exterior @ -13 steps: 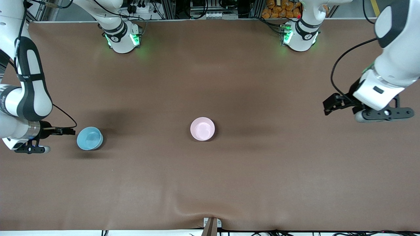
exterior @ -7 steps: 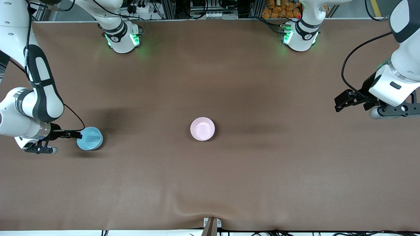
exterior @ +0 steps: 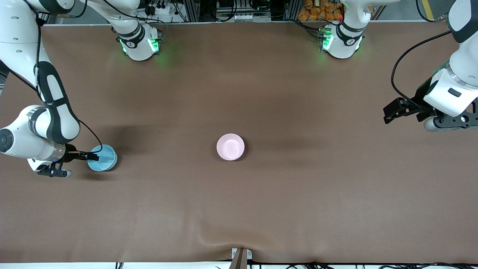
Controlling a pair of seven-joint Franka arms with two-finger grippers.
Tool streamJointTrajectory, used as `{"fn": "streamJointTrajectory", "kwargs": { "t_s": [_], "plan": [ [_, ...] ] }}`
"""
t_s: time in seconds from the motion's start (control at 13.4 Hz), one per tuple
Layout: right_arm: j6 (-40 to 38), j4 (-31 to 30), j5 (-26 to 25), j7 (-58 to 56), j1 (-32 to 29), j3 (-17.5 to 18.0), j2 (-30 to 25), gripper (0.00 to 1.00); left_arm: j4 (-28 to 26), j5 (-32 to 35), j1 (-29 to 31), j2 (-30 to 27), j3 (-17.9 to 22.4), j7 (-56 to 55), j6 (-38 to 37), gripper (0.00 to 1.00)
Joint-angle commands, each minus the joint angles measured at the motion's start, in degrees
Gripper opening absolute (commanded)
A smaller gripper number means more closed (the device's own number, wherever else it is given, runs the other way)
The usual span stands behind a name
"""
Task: Stack pink and blue bowls on white bowl
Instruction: 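Raise the left gripper away while the right gripper reaches the blue bowl, then close the right gripper on the light blue bowl rim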
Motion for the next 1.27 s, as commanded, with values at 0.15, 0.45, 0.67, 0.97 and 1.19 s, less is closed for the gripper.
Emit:
{"fn": "streamJointTrajectory", "kwargs": {
  "t_s": [0.15,0.45,0.67,0.97,1.19],
  "plan": [
    [0.8,-0.1,1.2,0.0,-0.7,0.6,0.1,0.00,-1.2,1.0,0.5,-1.9,-0.5,0.4,-1.9,1.00],
    [0.0,-0.1,1.2,0.0,-0.4,0.6,-0.8,0.00,-1.1,1.0,0.7,-2.3,-0.4,0.4,-3.4,1.00],
    [-5.3,0.0,1.2,0.1,0.4,0.8,-5.3,0.00,-1.1,1.0,1.4,-2.4,-0.4,0.6,-3.5,1.00],
    [-12.3,0.1,5.8,0.7,4.2,0.8,-10.9,0.00,-1.1,1.0,1.9,-2.6,-0.4,0.7,-3.6,1.00],
    [-13.2,-0.1,7.4,6.2,9.4,0.8,-14.1,0.00,-1.2,1.0,3.0,-3.2,-0.5,3.8,-5.3,1.00]
  ]
}}
